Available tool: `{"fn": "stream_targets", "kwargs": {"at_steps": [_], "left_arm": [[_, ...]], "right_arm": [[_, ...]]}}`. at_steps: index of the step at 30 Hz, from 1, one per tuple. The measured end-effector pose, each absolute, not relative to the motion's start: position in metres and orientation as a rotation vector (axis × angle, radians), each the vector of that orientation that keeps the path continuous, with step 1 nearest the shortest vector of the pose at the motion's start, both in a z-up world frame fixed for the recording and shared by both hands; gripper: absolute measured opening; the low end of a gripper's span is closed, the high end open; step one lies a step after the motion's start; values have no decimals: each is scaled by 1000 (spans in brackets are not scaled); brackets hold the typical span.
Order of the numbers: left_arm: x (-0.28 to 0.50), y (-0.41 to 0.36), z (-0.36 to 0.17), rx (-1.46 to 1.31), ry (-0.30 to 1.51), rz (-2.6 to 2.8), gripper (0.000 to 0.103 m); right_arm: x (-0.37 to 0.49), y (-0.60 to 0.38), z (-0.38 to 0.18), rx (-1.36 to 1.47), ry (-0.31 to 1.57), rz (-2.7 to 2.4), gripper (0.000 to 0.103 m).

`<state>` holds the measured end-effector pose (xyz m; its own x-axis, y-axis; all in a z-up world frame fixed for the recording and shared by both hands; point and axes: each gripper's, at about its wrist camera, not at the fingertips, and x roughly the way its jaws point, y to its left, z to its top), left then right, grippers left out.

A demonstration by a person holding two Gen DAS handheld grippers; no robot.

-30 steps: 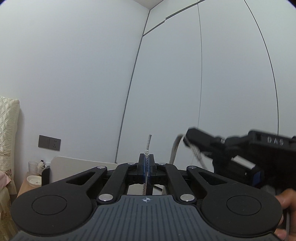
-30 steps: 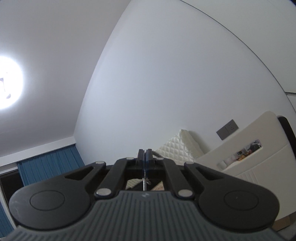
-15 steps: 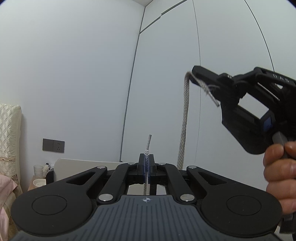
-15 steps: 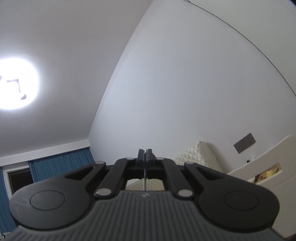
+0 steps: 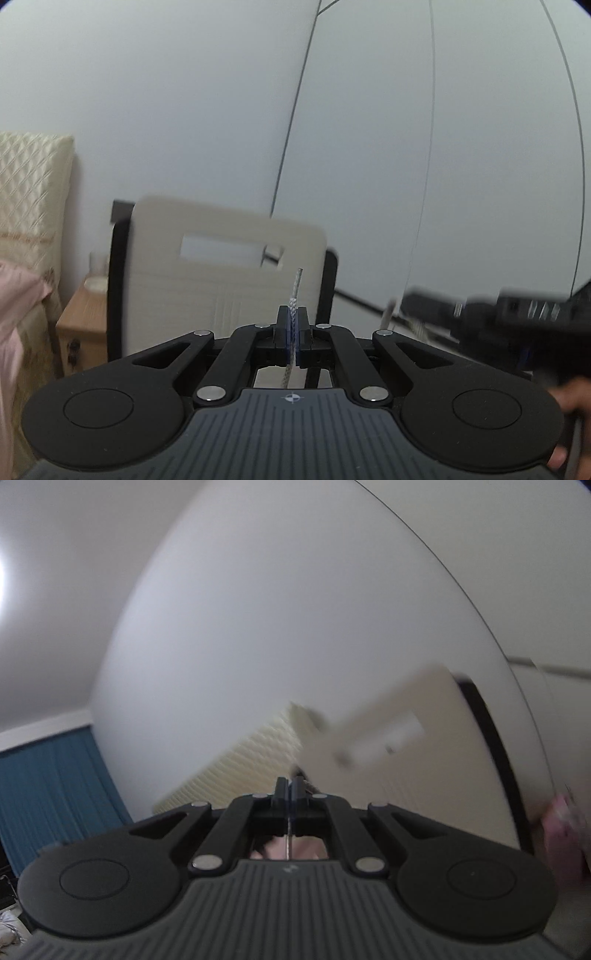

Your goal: Lace up shoes with both hands

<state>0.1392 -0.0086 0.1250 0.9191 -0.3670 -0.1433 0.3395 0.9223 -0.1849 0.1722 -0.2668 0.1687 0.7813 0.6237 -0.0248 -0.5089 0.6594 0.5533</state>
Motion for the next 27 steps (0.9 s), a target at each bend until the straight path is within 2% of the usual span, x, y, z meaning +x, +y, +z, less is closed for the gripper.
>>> {"fn": "stream_targets", "kwargs": {"at_steps": [10,16,20,21,23,24,25,26,27], "left_arm": [[142,18,-6,-201,393,-211,3],[154,37,-79,-198,522,-129,3],[159,48,-102,-188,566,-108,3],[162,52,-104,-196,578,-106,3],[160,56,-105,-213,609,-99,4],[160,57,-105,-220,619,-95,5],[160,59,-104,-226,630,-98,12],[161,61,-105,-231,645,-100,21],[161,63,-104,-238,658,-94,47]], "right_arm": [[176,-256,-40,481,609,473,3],[181,-235,-100,412,726,428,6],[182,-229,-128,389,784,395,7],[178,-232,-130,391,791,387,11],[176,-236,-131,393,800,363,26],[174,-238,-129,395,796,359,45],[173,-238,-127,398,785,361,60],[171,-239,-124,402,774,363,65],[167,-240,-121,404,767,365,77]]}}
